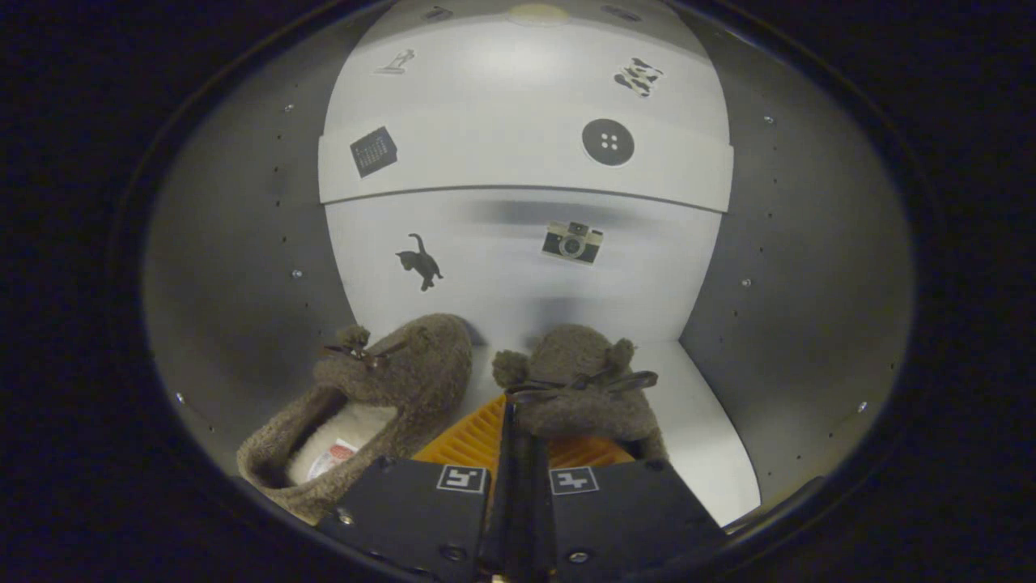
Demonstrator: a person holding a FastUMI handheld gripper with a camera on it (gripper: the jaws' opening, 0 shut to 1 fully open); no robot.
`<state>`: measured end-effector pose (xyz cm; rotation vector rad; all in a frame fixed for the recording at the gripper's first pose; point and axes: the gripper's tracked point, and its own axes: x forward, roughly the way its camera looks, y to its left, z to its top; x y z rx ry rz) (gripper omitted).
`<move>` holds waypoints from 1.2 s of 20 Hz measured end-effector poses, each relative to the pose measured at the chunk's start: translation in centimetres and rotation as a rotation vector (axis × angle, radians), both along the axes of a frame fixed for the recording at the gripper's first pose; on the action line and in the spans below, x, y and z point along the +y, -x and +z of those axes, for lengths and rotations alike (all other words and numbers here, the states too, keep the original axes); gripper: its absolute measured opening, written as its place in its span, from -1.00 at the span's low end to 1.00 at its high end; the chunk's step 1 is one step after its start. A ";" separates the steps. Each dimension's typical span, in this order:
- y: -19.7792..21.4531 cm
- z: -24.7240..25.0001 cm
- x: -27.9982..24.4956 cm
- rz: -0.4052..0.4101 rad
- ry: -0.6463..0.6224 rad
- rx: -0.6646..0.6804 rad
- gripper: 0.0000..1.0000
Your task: Open the shoe cabinet door, grab the shoes and put them into the shoe cabinet, then close the shoe cabinet door.
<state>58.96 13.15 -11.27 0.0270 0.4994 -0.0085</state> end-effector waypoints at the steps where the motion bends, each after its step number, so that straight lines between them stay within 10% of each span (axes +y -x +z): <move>1: 0.6 0.6 0.3 0.011 -0.012 -0.007 -0.15; 13: 8.1 8.3 0.6 0.012 0.066 -0.228 0.99; 24: 30.2 12.9 1.8 0.077 0.013 -0.413 1.00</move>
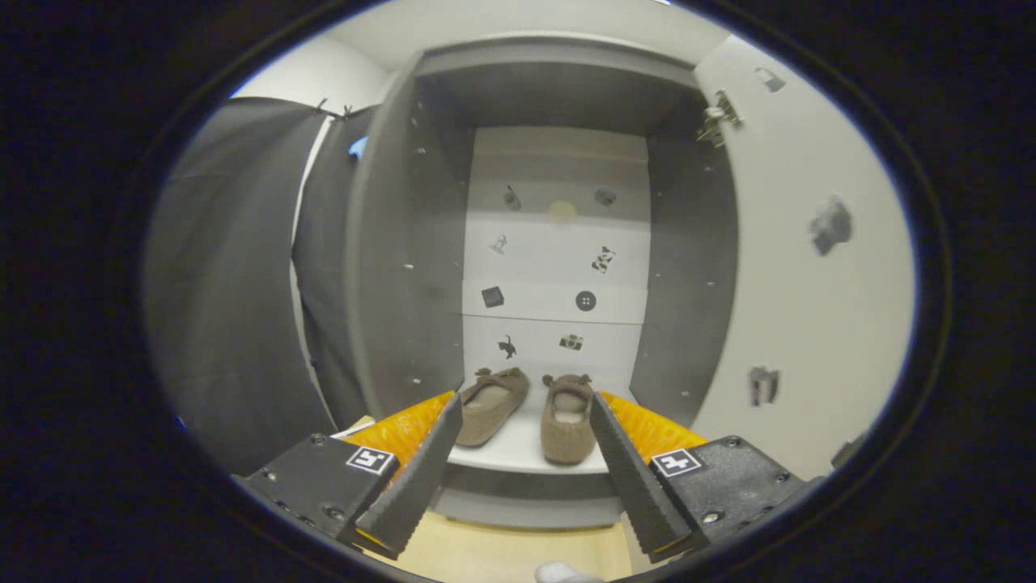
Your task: Open the shoe cabinet door, grab the shoes and put them into the shoe cabinet, then close the shoe cabinet door.
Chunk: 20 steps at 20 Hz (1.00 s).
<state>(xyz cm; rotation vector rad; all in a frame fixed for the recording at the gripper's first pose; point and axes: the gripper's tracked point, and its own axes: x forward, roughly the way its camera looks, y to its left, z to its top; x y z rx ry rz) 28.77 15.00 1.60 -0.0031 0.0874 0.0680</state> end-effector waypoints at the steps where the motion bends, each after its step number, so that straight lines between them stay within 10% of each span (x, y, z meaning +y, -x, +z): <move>1: 2.5 0.1 -0.1 0.007 -0.013 -0.015 1.00; 12: 26.8 -0.3 -11.2 0.002 -0.014 -0.067 1.00; 20: 28.6 -0.4 -28.4 -0.186 -0.058 -0.080 1.00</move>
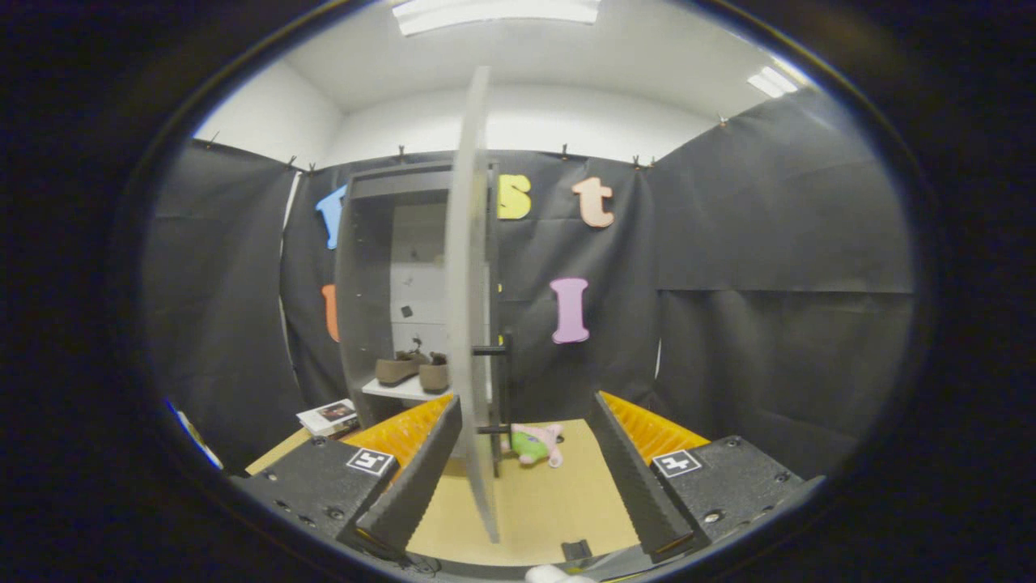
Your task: Open the shoe cabinet door, grab the shoes and put them into the shoe cabinet, then close the shoe cabinet door.
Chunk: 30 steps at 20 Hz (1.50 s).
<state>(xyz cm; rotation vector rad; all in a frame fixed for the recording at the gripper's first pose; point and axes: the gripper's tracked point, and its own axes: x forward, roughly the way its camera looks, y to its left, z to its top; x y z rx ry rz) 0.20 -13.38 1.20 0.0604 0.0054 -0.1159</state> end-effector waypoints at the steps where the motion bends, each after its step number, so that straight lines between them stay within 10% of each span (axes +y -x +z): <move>1: -1.1 -0.1 -1.4 0.005 -0.007 0.012 1.00; 12: -8.6 -0.7 -0.9 0.309 0.013 0.073 0.96; 30: -13.0 -2.3 12.4 0.405 0.078 0.094 0.90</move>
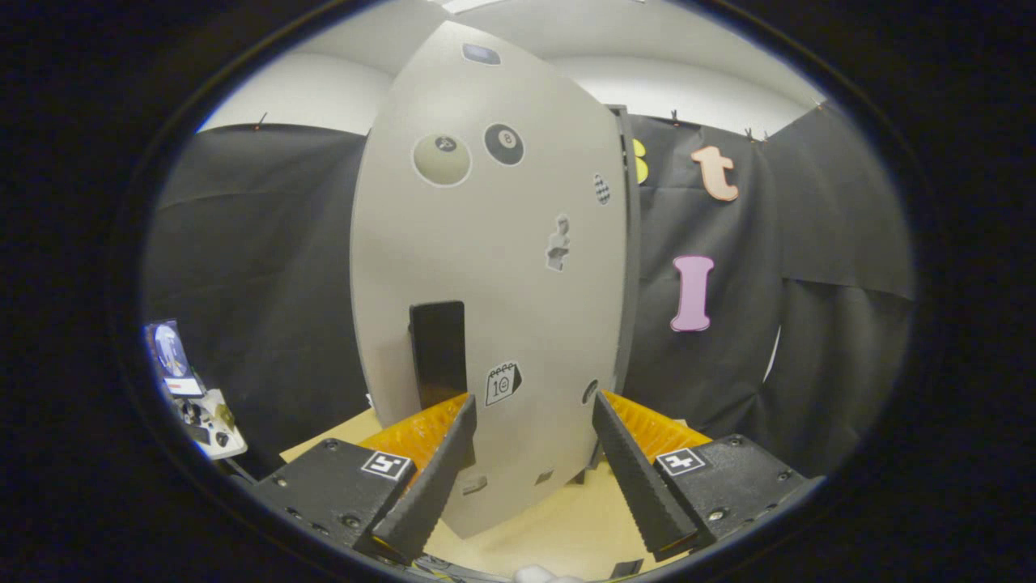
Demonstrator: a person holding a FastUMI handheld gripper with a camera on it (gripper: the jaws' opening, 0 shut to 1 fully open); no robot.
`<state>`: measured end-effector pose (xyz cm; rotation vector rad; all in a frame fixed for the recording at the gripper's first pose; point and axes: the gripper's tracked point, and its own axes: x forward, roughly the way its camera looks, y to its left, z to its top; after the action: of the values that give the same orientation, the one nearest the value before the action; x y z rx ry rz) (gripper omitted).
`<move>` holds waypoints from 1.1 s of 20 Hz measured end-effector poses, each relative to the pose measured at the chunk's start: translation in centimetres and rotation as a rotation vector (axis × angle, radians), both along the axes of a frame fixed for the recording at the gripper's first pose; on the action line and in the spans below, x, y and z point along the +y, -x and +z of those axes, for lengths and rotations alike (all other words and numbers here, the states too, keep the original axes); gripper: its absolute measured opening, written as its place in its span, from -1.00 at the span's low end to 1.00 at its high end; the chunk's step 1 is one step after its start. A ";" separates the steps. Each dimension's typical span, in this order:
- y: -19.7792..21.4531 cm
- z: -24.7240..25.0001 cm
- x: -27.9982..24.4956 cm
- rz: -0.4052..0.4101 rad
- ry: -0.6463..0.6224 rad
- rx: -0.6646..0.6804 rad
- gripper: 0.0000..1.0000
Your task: Open the shoe cabinet door, grab the shoes and put them into the shoe cabinet, then close the shoe cabinet door.
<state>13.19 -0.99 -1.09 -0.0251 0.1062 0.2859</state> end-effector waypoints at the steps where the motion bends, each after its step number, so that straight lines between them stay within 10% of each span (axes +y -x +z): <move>1: -0.7 -0.3 1.4 0.007 -0.001 0.004 0.91; 9: -6.2 0.5 9.3 0.002 -0.048 -0.013 1.00; 22: 0.5 2.7 6.0 -0.124 -0.058 -0.073 1.00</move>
<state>12.64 5.00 1.65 0.0284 0.0264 0.1640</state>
